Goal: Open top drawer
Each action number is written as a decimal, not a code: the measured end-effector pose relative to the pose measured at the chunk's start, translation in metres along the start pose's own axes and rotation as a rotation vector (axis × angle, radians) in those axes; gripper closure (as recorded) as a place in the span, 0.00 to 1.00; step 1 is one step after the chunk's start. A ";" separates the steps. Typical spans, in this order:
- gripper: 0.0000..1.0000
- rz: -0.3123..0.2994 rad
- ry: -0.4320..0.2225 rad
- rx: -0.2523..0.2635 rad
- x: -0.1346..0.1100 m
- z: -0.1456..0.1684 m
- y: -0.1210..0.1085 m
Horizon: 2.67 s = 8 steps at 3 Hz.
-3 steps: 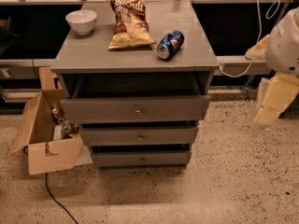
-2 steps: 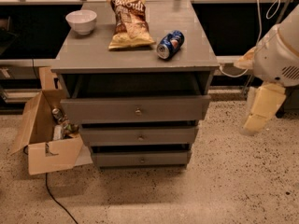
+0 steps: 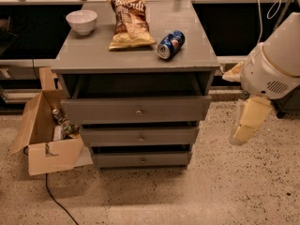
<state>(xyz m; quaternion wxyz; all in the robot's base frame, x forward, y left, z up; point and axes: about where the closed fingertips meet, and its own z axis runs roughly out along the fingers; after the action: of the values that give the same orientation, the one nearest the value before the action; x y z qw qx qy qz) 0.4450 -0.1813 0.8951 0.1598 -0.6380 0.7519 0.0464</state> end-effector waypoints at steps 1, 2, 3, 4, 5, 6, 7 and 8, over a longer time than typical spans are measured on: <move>0.00 -0.013 -0.018 -0.013 0.001 0.014 0.001; 0.00 -0.033 -0.058 -0.041 0.001 0.044 0.006; 0.00 -0.051 -0.114 -0.074 0.002 0.083 0.014; 0.00 -0.055 -0.115 -0.078 0.001 0.088 0.013; 0.00 -0.092 -0.113 -0.073 -0.007 0.125 0.000; 0.00 -0.139 -0.123 -0.046 -0.021 0.167 -0.025; 0.00 -0.183 -0.187 0.007 -0.043 0.201 -0.062; 0.00 -0.210 -0.278 0.037 -0.067 0.230 -0.105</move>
Offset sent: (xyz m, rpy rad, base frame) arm 0.0028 0.0223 -0.0892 0.1181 0.0358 0.0971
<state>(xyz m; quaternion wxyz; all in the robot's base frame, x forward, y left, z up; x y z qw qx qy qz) 0.5977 -0.0741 0.7117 0.2780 -0.6972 0.6526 0.1036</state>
